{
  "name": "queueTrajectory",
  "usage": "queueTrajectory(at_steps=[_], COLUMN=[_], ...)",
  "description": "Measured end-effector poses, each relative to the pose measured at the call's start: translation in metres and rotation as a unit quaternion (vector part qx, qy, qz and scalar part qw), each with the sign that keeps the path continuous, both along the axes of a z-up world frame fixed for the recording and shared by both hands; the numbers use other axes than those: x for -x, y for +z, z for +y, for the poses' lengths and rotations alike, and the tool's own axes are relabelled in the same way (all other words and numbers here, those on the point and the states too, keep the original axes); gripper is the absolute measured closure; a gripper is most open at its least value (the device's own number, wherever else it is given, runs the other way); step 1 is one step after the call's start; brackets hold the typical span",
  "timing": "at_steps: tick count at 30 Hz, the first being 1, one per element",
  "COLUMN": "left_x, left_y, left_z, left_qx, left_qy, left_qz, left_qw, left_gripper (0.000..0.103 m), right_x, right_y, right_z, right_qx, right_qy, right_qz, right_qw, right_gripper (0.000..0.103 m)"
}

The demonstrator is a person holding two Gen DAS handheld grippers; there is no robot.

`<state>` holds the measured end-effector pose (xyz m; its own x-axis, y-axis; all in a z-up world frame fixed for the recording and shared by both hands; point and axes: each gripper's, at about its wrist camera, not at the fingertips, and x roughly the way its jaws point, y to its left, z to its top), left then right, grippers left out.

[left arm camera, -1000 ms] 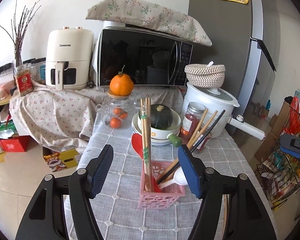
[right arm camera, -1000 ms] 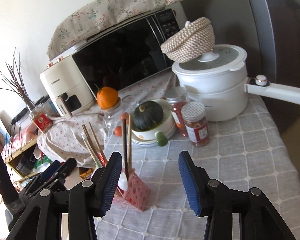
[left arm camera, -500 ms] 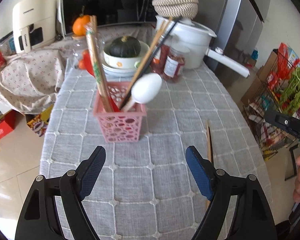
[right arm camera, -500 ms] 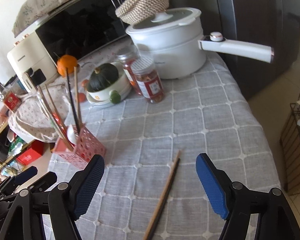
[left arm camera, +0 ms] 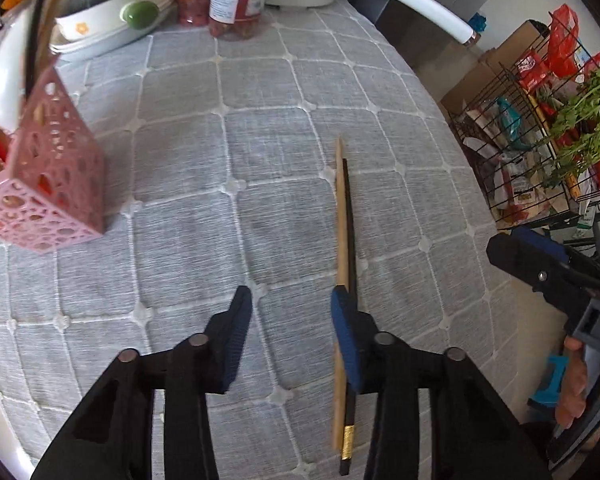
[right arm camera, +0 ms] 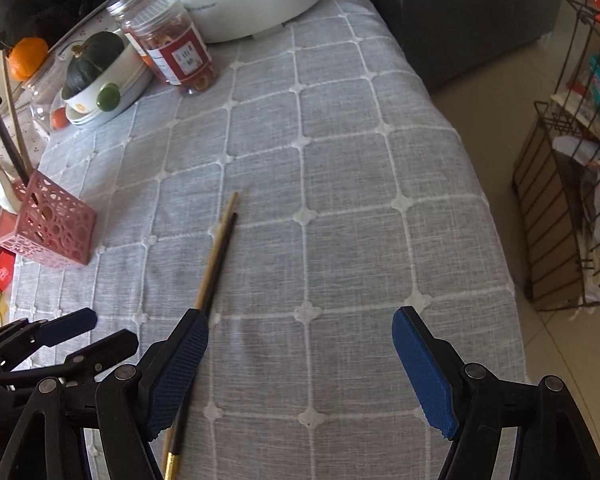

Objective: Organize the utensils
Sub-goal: 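Lower the left tool to the last chopsticks and grasp a wooden one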

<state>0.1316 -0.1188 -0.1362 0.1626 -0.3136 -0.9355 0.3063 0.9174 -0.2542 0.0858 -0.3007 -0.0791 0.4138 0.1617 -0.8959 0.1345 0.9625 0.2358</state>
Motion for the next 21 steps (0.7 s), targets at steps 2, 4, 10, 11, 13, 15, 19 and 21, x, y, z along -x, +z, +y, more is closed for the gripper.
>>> queueTrajectory(at_steps=[2,4,10,11,13,15,19,21], left_x=[-0.006,-0.010,-0.023,-0.025,-0.029,-0.032,-0.034,-0.034], left_y=[-0.005,-0.007,-0.014,-0.014,-0.016,-0.016,-0.012,-0.010], left_z=[-0.011,-0.021,-0.046,-0.050,-0.056,-0.060,-0.068,-0.072], left_qx=[-0.003,-0.009,-0.030,-0.033,-0.037,-0.034,-0.024,-0.024], left_qy=[-0.004,-0.009,-0.019,-0.020,-0.021,-0.018,-0.018,-0.022], left_qz=[0.006,0.004,-0.001,-0.002,0.002,0.004,0.003,0.001], left_qw=[1.0000,0.9999,0.9994,0.9992,0.9991,0.9992,0.9996,0.9995], left_gripper=[0.082,0.087,0.094,0.094,0.094,0.094,0.094,0.094], right_x=[-0.001,-0.002,-0.003,-0.003,-0.003,-0.003,-0.002,-0.002], right_y=[-0.005,-0.008,-0.005,-0.005,-0.005,-0.004,-0.002,-0.001], right_z=[-0.005,-0.007,-0.011,-0.012,-0.015,-0.017,-0.021,-0.022], right_qx=[-0.003,-0.006,-0.002,-0.004,-0.015,-0.028,-0.042,-0.043], right_qy=[-0.002,0.000,0.009,0.007,0.003,-0.002,-0.011,-0.013], right_qz=[0.008,0.015,0.008,0.008,0.009,0.009,0.008,0.007], right_qw=[1.000,1.000,1.000,1.000,1.000,1.000,0.999,0.999], right_gripper=[0.022,0.022,0.022,0.022,0.022,0.022,0.022,0.022])
